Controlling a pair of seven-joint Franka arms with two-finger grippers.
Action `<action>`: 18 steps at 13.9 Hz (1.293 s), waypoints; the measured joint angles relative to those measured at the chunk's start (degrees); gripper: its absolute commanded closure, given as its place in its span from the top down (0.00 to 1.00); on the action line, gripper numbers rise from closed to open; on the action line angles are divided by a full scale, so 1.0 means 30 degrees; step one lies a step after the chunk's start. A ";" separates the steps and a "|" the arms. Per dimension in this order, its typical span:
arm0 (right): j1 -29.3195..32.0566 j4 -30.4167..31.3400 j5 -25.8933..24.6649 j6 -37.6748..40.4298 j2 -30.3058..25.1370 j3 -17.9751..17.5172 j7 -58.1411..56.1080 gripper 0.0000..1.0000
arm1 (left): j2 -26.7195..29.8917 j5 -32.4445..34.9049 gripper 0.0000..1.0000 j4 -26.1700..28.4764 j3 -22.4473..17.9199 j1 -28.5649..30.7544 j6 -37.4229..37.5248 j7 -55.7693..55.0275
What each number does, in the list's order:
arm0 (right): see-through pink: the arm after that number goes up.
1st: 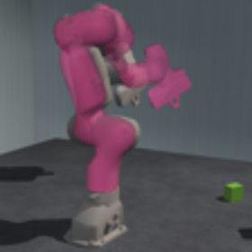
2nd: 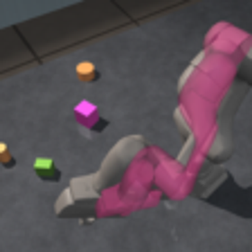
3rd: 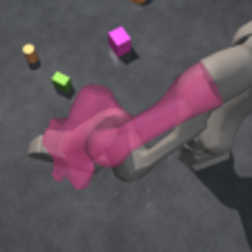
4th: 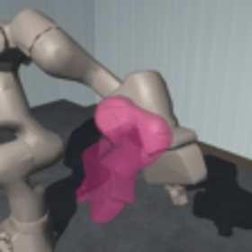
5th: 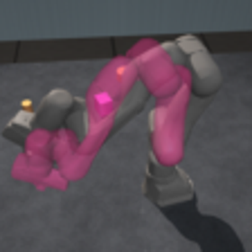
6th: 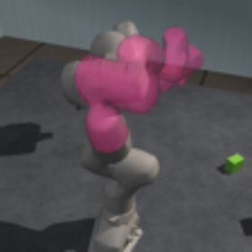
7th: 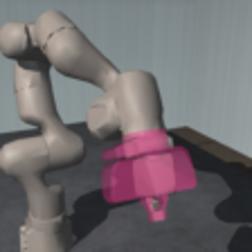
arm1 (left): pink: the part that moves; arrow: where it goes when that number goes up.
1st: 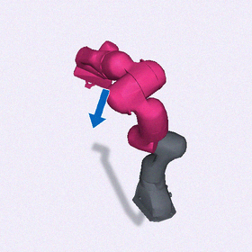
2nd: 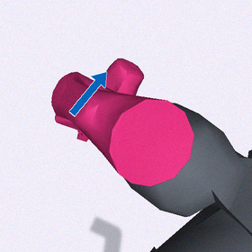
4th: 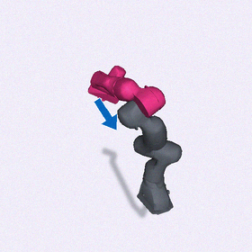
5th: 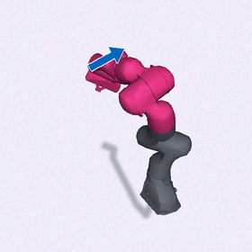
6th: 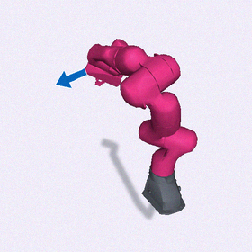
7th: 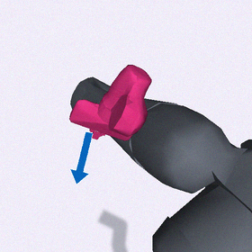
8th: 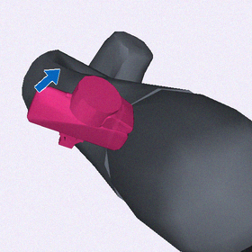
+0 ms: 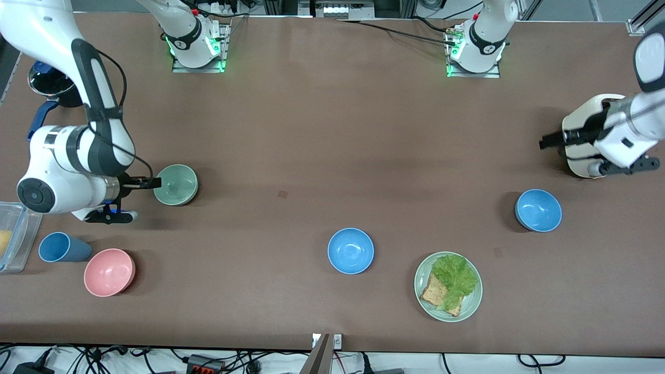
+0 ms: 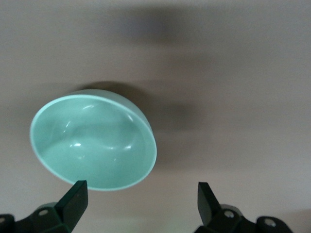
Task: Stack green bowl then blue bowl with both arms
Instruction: 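Reach the right gripper down over the pale green bowl, then grasp the green bowl with the right gripper while the left gripper grasps the blue bowl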
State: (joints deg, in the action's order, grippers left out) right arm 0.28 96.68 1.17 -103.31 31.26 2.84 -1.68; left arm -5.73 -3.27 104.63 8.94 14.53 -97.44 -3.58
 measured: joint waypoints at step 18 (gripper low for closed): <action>0.0689 -0.0284 0.1510 -0.0908 0.1943 -0.0134 -0.1350 0.00 | -0.5342 0.1838 1.00 0.3658 0.0000 0.3016 -1.1627 0.3678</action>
State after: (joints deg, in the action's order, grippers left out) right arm 2.34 95.82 5.70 -106.04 37.09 2.44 -5.73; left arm -21.75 2.24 115.61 8.94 23.58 -132.32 7.45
